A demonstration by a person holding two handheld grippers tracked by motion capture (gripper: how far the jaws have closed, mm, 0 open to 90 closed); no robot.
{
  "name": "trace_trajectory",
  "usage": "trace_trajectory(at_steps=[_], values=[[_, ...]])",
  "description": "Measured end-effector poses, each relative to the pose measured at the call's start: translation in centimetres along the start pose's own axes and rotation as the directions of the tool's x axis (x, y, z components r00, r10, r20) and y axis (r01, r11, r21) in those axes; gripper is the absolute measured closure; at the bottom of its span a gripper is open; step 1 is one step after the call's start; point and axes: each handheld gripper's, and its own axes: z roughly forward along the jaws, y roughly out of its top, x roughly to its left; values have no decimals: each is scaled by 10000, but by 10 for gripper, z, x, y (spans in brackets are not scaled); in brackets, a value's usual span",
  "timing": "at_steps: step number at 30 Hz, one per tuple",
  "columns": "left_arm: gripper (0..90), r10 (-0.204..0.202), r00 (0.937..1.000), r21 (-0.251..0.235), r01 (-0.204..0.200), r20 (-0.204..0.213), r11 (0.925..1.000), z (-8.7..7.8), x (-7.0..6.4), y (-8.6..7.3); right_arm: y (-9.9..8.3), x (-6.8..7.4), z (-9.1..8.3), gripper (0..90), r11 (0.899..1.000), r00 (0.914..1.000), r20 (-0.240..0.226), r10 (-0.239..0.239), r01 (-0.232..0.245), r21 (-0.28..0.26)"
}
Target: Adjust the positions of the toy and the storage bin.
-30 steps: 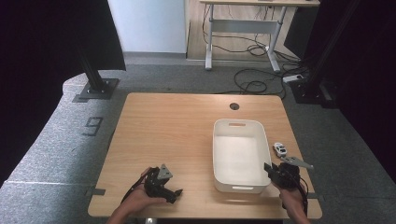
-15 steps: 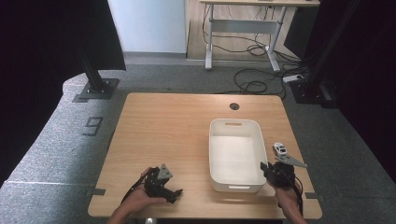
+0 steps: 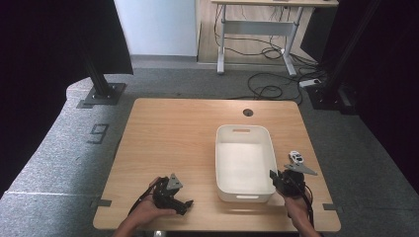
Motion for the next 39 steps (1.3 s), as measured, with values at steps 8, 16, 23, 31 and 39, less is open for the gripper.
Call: trace_trajectory(at_steps=[8,16,23,31,39], values=[[0,0,10000,-11,0,7,10000,0,0,0,2,8,4,760,9999,9998,-106,159,-158,49],[0,4,10000,-13,-4,9,10000,0,0,0,3,15,7,760,9997,9996,-144,233,-233,53],[0,1,10000,-19,-1,15,10000,0,0,0,3,21,10,755,9995,9992,-236,309,-306,108],[0,4,10000,-21,-4,21,10000,0,0,0,4,31,13,739,9995,9985,-449,317,-313,99],[0,6,10000,-18,-6,20,10000,0,0,0,5,38,17,733,9997,9984,-526,221,-217,81]])
